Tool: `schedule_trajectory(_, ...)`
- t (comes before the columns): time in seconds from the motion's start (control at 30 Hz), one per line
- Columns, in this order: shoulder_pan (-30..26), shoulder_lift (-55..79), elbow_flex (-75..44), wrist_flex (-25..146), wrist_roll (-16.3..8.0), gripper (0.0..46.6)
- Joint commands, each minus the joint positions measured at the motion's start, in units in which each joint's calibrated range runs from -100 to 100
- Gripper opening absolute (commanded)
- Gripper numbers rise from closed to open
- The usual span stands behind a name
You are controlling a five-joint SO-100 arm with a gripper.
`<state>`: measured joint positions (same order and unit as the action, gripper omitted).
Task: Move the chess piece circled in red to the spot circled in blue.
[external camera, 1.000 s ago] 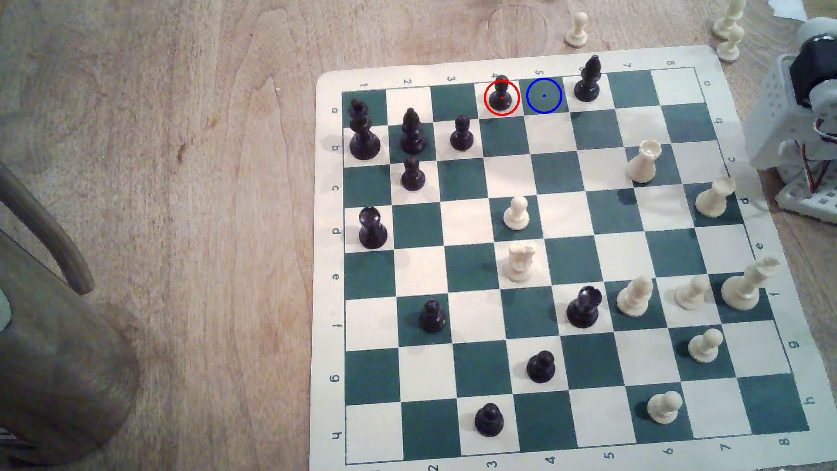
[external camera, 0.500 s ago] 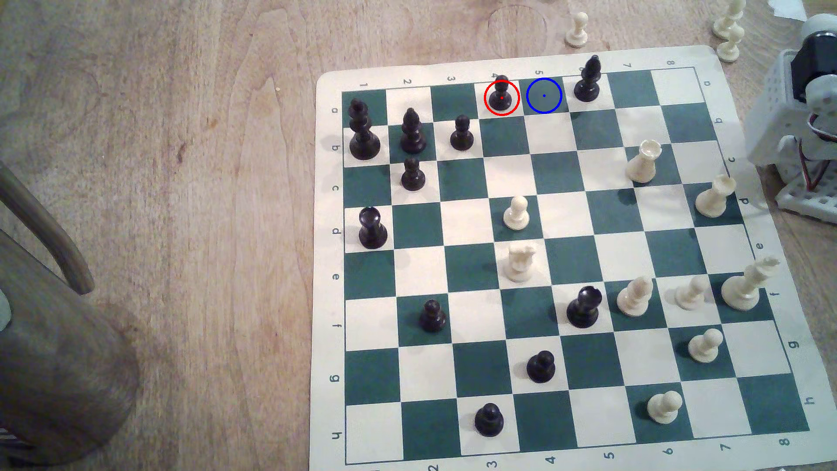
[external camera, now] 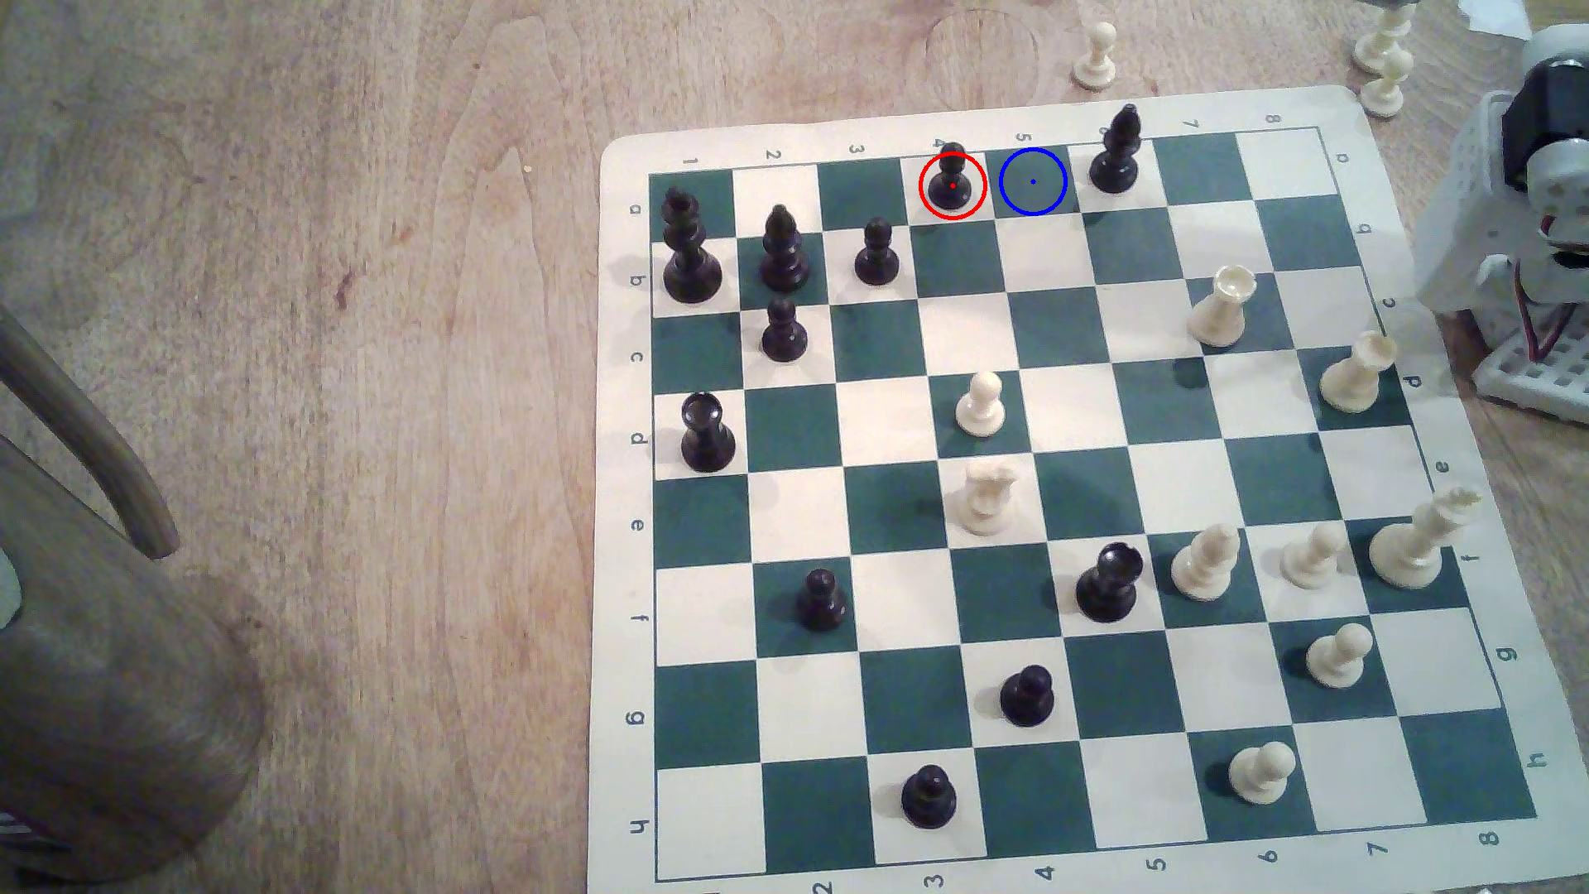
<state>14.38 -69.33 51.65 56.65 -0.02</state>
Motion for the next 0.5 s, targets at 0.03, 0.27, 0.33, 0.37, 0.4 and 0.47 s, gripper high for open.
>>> schedule_trajectory(0.03, 1.46, 13.56, -16.47, 8.78, -3.37, 0.3)
schedule_trajectory(0.27, 0.68, 26.63, -28.44, 19.27, -6.98, 0.3)
schedule_trajectory(0.33, -0.18, 31.13, -32.52, 24.92, -7.72, 0.3)
schedule_trajectory(0.37, -0.5, 32.24, -33.06, 25.57, -8.25, 0.8)
schedule_trajectory(0.4, -0.65, 33.17, -33.15, 25.66, -8.6, 1.3)
schedule_trajectory(0.47, -0.73, 35.21, -33.15, 25.74, -8.89, 2.2)
